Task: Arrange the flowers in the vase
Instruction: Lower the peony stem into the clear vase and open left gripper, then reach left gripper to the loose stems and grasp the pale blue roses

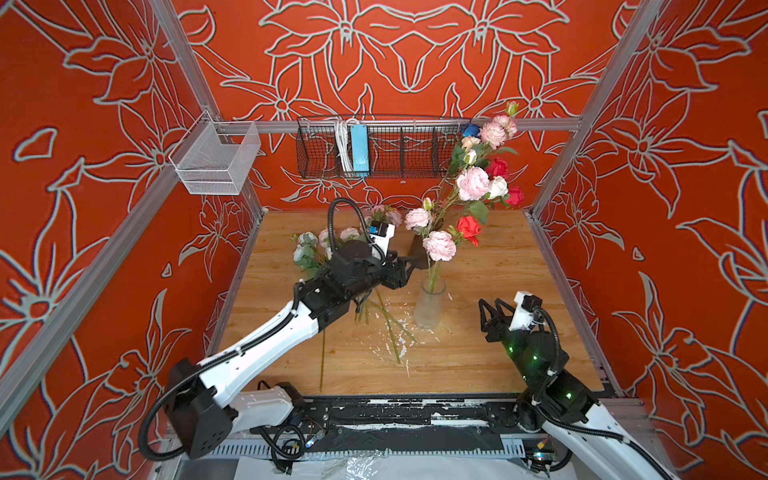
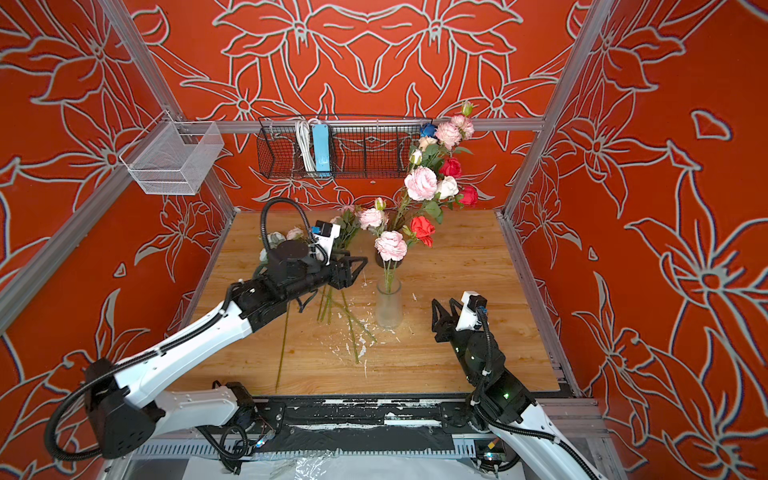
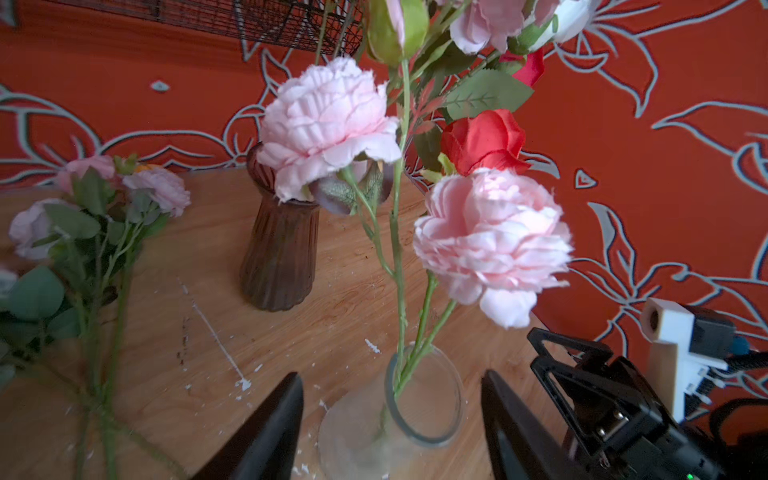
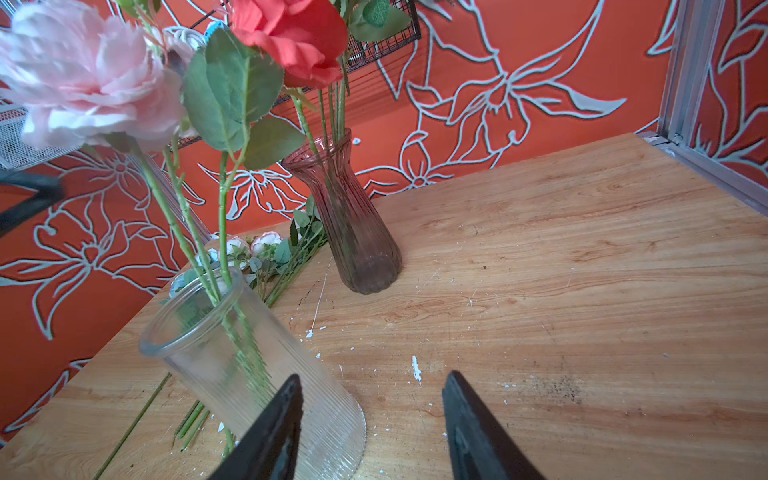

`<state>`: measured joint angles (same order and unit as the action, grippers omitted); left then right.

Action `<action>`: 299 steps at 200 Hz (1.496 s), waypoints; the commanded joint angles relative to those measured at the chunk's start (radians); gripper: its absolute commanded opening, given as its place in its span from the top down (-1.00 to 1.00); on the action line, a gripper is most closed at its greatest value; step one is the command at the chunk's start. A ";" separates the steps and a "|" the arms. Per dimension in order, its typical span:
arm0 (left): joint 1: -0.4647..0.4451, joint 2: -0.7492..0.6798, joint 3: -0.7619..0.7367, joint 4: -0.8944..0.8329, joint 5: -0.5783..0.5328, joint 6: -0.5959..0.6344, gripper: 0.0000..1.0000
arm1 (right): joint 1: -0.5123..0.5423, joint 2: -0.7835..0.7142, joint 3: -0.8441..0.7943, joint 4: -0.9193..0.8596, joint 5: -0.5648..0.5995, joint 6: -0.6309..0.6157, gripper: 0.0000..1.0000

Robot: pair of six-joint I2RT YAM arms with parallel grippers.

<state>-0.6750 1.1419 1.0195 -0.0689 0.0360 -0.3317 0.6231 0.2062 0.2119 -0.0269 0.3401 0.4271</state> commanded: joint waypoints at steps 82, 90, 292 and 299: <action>0.359 0.144 -0.185 -0.129 0.001 -0.407 -0.30 | -0.005 0.028 0.015 0.012 -0.015 0.007 -0.12; 0.382 0.184 -0.178 -0.124 0.023 -0.435 -0.28 | -0.005 0.031 0.016 0.013 -0.017 0.006 -0.12; 0.568 0.421 -0.242 0.230 0.294 -0.569 0.86 | -0.006 0.035 0.015 0.014 -0.012 0.003 -0.12; 0.568 0.381 -0.253 0.218 0.289 -0.567 0.87 | -0.006 0.038 0.016 0.013 -0.012 0.002 -0.12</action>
<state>-0.1066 1.6508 0.7910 0.1547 0.3210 -0.9134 0.6231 0.2405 0.2123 -0.0261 0.3313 0.4267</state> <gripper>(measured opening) 0.079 0.560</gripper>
